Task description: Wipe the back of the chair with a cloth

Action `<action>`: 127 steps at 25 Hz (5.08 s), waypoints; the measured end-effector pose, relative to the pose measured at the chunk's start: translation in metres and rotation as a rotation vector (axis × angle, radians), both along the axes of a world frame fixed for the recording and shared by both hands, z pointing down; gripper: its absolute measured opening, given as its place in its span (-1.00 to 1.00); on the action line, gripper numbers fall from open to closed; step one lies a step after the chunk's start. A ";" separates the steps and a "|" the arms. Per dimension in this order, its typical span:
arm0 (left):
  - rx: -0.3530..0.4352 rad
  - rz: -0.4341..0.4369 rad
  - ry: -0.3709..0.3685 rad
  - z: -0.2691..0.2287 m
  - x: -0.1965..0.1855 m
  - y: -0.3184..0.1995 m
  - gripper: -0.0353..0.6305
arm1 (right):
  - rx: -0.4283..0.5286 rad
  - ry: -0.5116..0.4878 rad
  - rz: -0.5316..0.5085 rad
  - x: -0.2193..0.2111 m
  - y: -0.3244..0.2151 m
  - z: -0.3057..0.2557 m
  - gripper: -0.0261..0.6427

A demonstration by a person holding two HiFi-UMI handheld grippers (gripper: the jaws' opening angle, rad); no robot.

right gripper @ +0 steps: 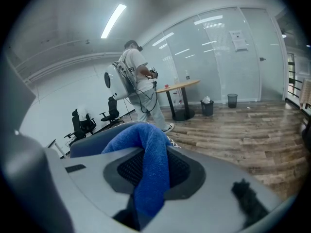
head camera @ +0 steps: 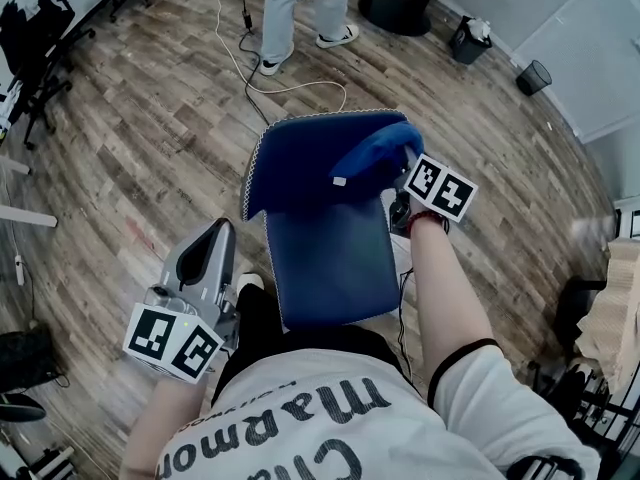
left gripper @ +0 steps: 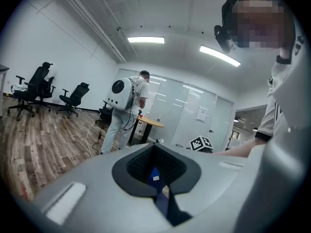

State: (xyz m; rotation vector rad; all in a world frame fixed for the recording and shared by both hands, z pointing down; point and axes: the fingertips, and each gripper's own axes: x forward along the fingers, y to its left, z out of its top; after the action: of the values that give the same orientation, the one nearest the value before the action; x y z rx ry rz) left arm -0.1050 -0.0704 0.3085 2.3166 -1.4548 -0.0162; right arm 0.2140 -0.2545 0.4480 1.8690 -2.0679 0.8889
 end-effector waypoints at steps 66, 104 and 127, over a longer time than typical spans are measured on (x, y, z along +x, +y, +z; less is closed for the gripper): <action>-0.042 -0.079 -0.010 0.020 -0.035 -0.009 -0.87 | -0.060 0.231 -0.528 -0.214 0.041 0.054 -0.58; -0.066 -0.088 0.003 0.025 -0.030 -0.008 -0.87 | -0.125 0.223 -0.131 -0.038 0.010 0.059 -0.60; -0.055 -0.088 0.006 0.020 -0.027 -0.005 -0.87 | -0.125 0.210 0.028 0.027 0.018 0.046 -0.60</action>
State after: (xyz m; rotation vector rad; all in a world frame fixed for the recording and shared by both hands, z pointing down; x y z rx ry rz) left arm -0.1324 -0.0756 0.3280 2.2058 -1.5345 -0.0082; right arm 0.2408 -0.2367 0.4941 1.8430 -1.8246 0.7721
